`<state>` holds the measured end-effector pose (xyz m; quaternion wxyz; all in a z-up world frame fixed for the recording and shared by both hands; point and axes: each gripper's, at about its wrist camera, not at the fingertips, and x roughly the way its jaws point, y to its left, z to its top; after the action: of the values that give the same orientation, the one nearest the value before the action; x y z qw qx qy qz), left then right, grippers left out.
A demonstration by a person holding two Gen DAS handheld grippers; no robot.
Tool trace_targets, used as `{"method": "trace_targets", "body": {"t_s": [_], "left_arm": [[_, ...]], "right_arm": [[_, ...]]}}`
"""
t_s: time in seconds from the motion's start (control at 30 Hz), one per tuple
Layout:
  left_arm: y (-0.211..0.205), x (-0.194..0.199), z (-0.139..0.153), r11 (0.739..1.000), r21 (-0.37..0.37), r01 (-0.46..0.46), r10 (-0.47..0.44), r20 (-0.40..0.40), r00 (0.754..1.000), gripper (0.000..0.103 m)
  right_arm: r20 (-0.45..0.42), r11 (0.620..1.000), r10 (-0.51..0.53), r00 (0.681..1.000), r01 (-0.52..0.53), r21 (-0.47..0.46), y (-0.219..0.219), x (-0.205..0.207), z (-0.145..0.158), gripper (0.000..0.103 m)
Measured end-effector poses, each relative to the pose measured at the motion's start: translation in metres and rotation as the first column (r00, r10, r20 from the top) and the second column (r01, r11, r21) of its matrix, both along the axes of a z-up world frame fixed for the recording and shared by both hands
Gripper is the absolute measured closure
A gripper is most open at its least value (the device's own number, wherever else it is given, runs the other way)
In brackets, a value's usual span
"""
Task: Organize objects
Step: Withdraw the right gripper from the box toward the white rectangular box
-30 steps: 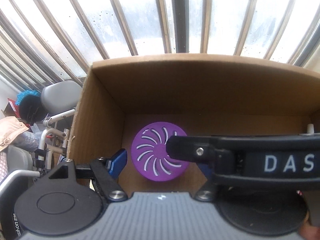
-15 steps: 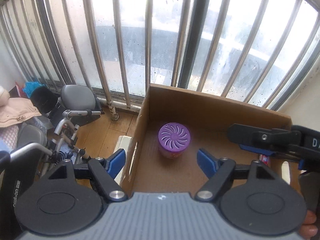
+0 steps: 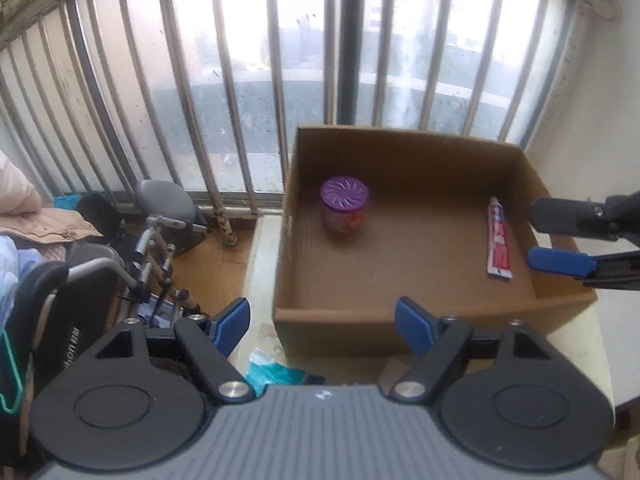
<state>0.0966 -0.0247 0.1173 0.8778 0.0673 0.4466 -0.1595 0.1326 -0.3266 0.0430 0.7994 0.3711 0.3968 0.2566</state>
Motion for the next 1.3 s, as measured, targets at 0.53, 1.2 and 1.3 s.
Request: {"method": "trace_targets", "body": {"t_s": [0.53, 1.2, 1.3], "left_arm": [[-0.038, -0.016, -0.112, 0.985, -0.042, 0.167, -0.172, -0.192, 0.966, 0.024], [-0.049, 0.025, -0.153, 0.984, -0.138, 0.11, -0.148, -0.312, 0.938, 0.022], [-0.049, 0.026, -0.154, 0.984, -0.143, 0.105, -0.146, -0.317, 0.937, 0.021]], "right_arm": [[-0.468, 0.987, -0.115, 0.876, 0.155, 0.048, -0.009, -0.074, -0.145, 0.024], [-0.563, 0.956, -0.109, 0.819, 0.241, 0.166, 0.002, -0.059, -0.189, 0.025], [-0.569, 0.954, -0.101, 0.816, 0.242, 0.178, 0.004, -0.057, -0.191, 0.025]]}}
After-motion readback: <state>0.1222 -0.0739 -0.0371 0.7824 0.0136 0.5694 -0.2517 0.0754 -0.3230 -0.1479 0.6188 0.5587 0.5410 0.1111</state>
